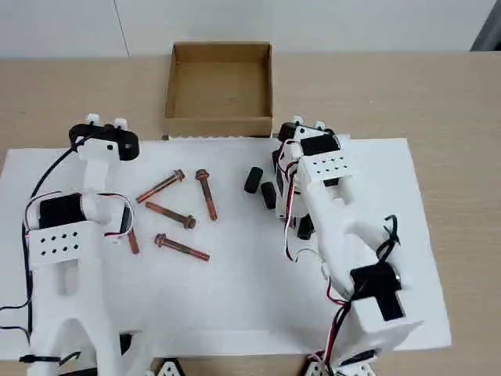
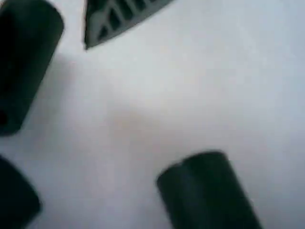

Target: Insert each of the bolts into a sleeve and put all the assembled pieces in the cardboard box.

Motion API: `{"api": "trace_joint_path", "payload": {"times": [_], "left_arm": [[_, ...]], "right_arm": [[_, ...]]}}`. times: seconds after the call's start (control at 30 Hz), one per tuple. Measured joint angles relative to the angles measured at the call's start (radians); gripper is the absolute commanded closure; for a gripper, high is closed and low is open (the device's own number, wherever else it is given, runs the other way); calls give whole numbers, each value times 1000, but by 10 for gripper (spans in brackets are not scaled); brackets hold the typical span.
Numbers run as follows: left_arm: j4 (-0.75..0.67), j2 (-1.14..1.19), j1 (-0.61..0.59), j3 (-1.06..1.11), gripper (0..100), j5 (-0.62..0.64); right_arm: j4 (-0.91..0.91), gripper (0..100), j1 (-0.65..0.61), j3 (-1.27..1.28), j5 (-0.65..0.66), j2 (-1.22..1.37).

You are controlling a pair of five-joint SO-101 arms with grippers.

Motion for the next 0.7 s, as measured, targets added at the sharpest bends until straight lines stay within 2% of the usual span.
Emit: {"api": "trace_joint_path", "payload": {"times": [0.4,0.53,0.7], "left_arm": [[0,0,0,0,906,0],[0,0,0,0,906,-2],[0,0,0,5,908,-2]], "right_arm": [[-61,870,48,-2,26,92],[-61,983,48,-8,28,109],[-61,995,52,-11,28,110]]}}
